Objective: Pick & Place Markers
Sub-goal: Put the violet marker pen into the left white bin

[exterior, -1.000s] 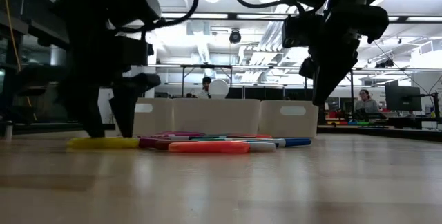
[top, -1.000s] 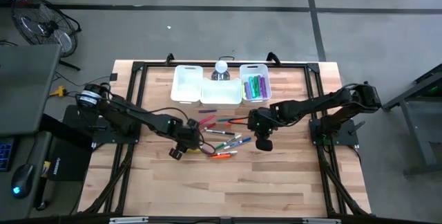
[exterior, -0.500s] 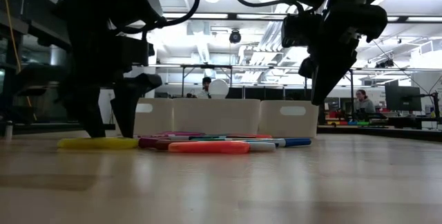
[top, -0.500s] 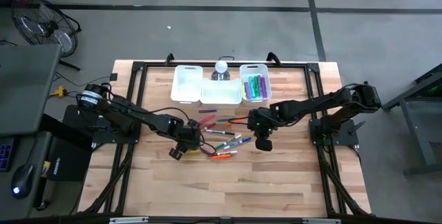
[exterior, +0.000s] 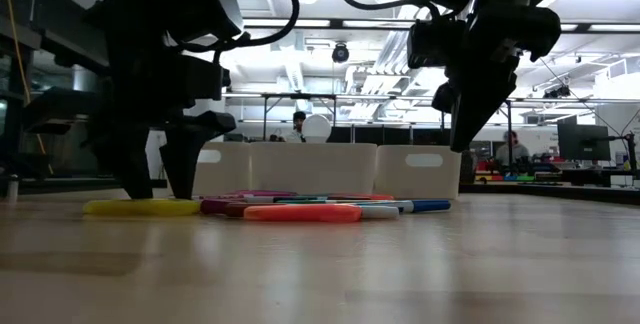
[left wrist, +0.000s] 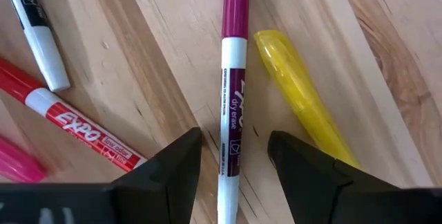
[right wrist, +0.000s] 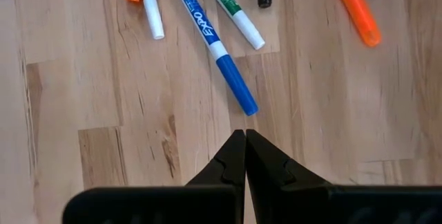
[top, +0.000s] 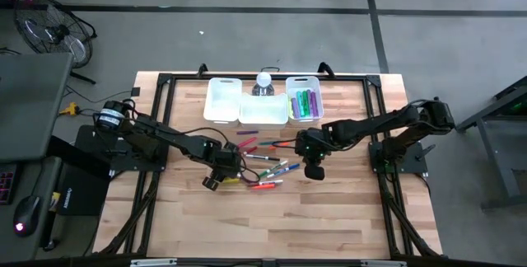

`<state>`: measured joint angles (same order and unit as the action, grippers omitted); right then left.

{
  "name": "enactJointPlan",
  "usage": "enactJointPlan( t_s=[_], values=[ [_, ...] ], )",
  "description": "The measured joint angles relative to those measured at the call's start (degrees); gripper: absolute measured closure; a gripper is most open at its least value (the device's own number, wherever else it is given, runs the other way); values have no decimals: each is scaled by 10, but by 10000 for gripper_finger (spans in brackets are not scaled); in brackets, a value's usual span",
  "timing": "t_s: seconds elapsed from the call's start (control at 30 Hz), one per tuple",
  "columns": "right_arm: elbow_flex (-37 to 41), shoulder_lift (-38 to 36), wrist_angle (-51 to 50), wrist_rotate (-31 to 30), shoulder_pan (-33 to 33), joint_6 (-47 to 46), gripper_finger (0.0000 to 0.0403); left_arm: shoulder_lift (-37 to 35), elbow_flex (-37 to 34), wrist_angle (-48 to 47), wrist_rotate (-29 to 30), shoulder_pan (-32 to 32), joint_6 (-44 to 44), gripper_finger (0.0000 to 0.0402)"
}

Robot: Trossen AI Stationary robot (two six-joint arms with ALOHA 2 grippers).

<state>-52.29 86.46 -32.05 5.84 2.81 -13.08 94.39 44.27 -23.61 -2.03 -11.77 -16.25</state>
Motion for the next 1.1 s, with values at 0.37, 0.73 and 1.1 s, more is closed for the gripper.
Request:
enactJointPlan(
  t_s=[0.37,0.73,1.1],
  values=[
    [0,0,0,-3,0,-6,402,0,-1,-6,-29,6,25,297],
    [0,0,2,-5,2,-10,403,0,-2,-7,-42,13,75,379],
    [0,0,2,-4,2,-6,403,1,53,-56,-14,12,147,385]
  ],
)
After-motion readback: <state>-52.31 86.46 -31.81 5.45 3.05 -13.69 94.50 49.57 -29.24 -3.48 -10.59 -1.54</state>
